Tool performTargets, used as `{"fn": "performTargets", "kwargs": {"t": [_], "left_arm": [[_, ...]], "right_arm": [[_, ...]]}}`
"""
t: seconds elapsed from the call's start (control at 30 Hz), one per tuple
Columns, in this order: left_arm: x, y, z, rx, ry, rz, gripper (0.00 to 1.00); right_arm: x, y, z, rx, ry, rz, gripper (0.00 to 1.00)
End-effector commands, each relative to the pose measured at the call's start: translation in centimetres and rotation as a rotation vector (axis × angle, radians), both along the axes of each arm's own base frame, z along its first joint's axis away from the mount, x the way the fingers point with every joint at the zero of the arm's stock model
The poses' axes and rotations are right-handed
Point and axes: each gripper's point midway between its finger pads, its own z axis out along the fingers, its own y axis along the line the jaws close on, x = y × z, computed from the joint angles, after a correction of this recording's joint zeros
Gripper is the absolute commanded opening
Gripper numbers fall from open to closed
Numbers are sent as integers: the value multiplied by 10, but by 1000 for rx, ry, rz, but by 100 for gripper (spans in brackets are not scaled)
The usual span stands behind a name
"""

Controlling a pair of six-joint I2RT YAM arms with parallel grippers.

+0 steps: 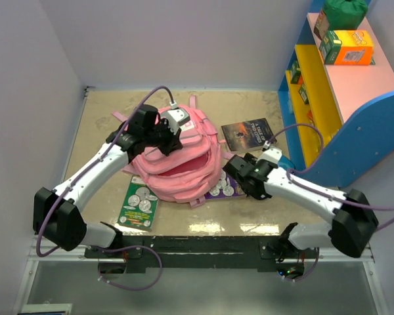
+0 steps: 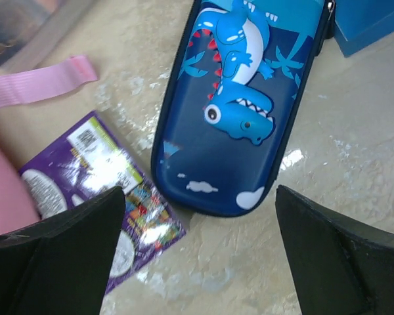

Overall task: Pack the student bag
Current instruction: Unzip the student bag at the center of the board.

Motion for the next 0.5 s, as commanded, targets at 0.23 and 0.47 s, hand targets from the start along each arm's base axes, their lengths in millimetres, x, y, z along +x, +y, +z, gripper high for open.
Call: {"fn": "performTargets", "kwargs": {"t": [0.23,0.47], "left_arm": [[-1,-6,42,-75,-147,-80,0],[-6,-8,42,-91,-146,-108,0]], "right_arm": [[32,-38,-52,-405,317,-187,99],[40,-37,-65,-358,331,-195,99]]}}
